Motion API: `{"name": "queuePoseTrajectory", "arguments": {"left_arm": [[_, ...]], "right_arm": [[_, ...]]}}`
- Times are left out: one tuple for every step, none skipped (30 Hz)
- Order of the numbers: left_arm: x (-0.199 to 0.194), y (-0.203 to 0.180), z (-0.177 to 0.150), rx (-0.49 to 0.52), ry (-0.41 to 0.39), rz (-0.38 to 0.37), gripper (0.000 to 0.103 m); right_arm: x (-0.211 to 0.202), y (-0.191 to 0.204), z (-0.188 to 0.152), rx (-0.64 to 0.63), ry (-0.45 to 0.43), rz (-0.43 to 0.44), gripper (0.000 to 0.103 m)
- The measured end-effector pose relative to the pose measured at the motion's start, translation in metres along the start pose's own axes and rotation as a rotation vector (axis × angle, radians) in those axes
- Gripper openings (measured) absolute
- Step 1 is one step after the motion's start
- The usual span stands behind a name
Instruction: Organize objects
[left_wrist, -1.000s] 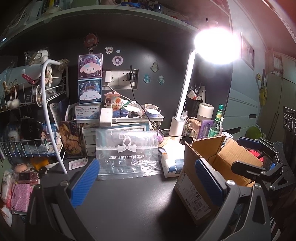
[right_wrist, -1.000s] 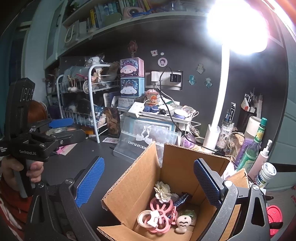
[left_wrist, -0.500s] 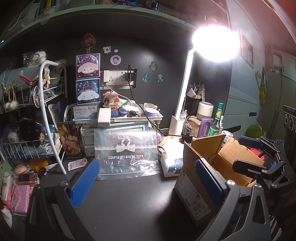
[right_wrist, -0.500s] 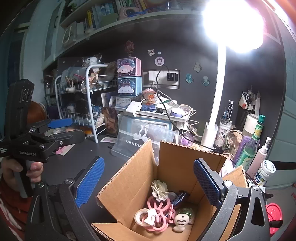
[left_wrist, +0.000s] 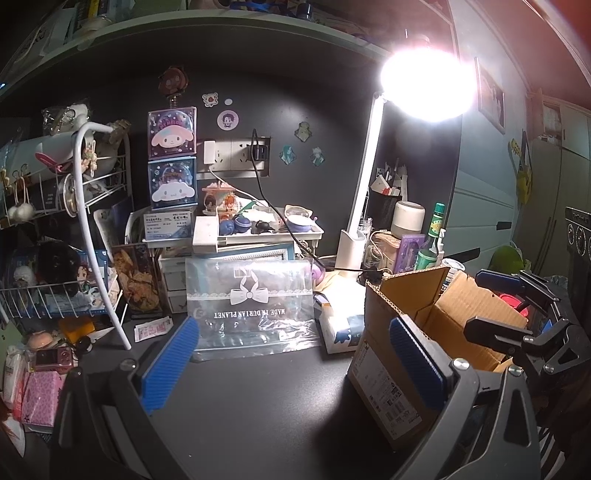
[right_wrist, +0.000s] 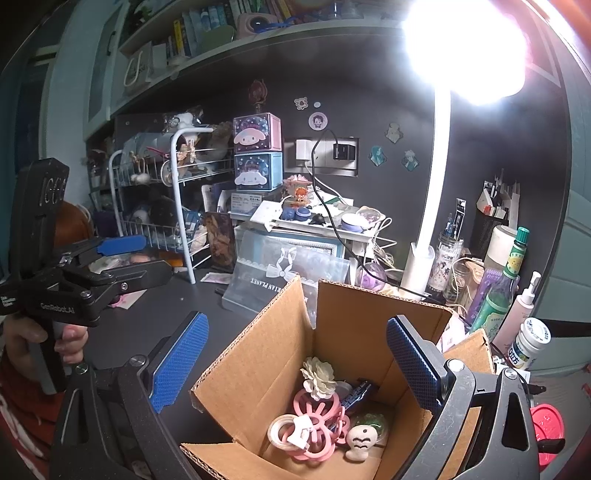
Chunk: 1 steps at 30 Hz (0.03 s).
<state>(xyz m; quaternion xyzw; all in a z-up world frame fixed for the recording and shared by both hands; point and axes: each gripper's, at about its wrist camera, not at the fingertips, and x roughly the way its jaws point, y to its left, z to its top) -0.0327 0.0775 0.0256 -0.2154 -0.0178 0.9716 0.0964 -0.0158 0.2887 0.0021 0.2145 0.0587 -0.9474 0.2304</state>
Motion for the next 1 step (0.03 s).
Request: {"name": "queuePoseTrajectory", "arguments": {"left_arm": [[0.0001, 0.0000, 0.0000, 0.000, 0.000, 0.000, 0.103]], "right_arm": [[-0.0002, -0.0002, -0.0002, 0.001, -0.001, 0.000, 0.097]]}}
